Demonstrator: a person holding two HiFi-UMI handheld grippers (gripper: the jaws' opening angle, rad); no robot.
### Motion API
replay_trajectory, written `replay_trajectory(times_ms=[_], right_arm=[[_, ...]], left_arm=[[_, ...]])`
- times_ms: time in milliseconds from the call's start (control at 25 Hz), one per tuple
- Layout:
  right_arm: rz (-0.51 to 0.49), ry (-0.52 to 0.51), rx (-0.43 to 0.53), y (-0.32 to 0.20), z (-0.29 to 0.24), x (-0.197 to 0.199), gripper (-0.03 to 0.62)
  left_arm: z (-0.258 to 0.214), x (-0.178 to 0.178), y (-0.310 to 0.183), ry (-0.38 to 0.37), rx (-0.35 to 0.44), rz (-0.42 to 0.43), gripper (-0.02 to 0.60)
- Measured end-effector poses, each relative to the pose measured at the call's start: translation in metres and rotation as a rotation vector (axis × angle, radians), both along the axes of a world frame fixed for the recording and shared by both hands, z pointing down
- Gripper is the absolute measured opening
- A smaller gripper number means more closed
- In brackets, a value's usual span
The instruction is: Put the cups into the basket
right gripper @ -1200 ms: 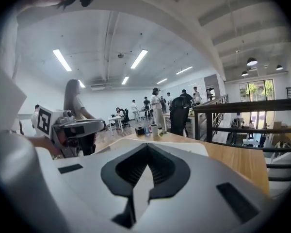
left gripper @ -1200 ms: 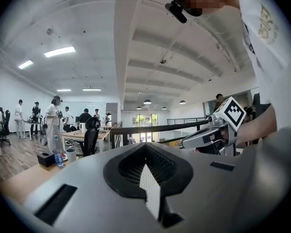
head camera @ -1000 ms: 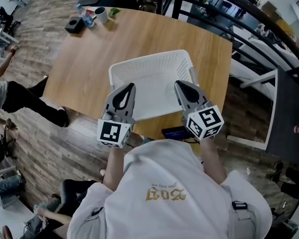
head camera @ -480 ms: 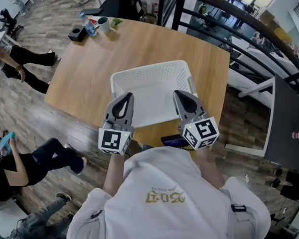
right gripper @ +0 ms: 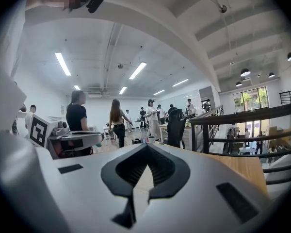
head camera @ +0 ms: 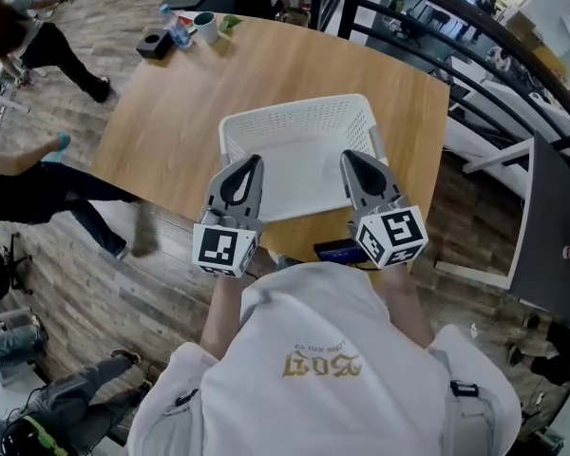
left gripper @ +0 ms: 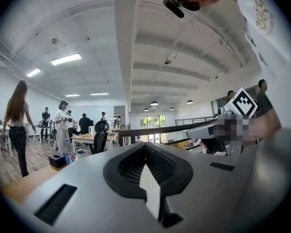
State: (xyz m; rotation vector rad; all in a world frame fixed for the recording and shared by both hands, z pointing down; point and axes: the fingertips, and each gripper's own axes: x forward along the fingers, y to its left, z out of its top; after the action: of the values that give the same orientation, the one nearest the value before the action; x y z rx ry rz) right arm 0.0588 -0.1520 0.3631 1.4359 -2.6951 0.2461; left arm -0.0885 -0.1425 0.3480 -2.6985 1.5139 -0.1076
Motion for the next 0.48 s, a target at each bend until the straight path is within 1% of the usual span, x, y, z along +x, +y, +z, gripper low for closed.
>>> replay_trajectory(times_ms=[160, 320, 480], right_arm=[[0.024, 0.007, -0.004, -0.002, 0.002, 0.002, 0.01], [0.021, -0.022, -0.018, -0.003, -0.002, 0.001, 0.009], [0.027, -0.004, -0.019, -0.008, -0.004, 0.001, 0.01]], left_arm=[[0.003, -0.007, -0.002, -0.002, -0.008, -0.023, 0.006], [0.008, -0.019, -0.007, -0.001, -0.035, -0.062, 0.006], [0.007, -0.028, -0.009, 0.005, -0.037, -0.081, 0.006]])
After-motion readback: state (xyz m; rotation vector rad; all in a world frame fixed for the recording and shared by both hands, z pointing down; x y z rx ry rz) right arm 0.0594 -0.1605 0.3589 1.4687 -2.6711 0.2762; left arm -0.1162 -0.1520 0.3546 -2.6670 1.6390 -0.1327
